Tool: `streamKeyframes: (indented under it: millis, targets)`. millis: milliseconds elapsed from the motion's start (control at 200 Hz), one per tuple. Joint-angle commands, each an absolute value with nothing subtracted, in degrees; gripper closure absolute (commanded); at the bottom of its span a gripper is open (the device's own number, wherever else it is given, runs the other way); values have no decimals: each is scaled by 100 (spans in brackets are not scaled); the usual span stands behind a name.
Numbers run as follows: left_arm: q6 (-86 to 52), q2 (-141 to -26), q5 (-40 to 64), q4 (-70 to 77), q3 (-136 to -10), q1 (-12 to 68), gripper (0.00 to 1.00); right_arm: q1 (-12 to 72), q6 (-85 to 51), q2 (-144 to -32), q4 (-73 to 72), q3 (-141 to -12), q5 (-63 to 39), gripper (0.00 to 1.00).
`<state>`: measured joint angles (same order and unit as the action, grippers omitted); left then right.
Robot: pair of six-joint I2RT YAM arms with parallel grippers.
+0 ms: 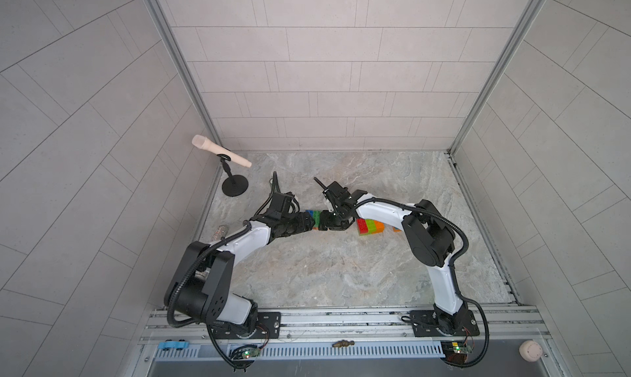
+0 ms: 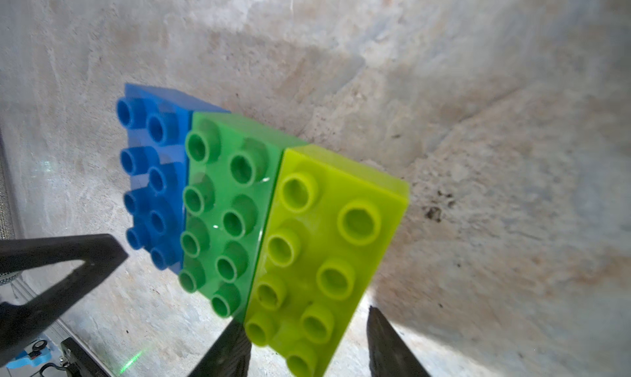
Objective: Assemble a rectangle with lego
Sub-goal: Move the lego brick at the center of the board, then reset both arms
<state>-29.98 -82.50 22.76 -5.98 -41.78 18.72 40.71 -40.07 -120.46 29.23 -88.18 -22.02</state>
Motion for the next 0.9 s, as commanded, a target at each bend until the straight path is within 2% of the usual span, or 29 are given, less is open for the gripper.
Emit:
streamKeyframes:
  millis: [0, 235, 425, 555, 700, 896]
  targets:
    - [-2663, -7873, 1893, -878, -4313, 1852, 23, 4148, -3640, -11778, 3129, -8721, -2057, 43]
    - [-2367, -7096, 1037, -585, -4047, 2058, 20, 4251, -2960, -10996, 3190, -8124, -1586, 40]
    - [-2022, -6553, 142, 415, -3541, 2482, 18, 4237, -2360, -10125, 3144, -7486, -803, 37]
    - [-1436, -6462, -458, 897, -3436, 2834, 16, 4140, -2067, -9402, 2843, -6847, -63, 34]
    - [-819, -6319, -1090, 954, -3445, 2883, 16, 3742, -2039, -8437, 2409, -6054, 872, 30]
    - [-292, -5897, -3086, 1686, -2822, 2874, 14, 3168, -2092, -6321, 1447, -4640, 2695, 25]
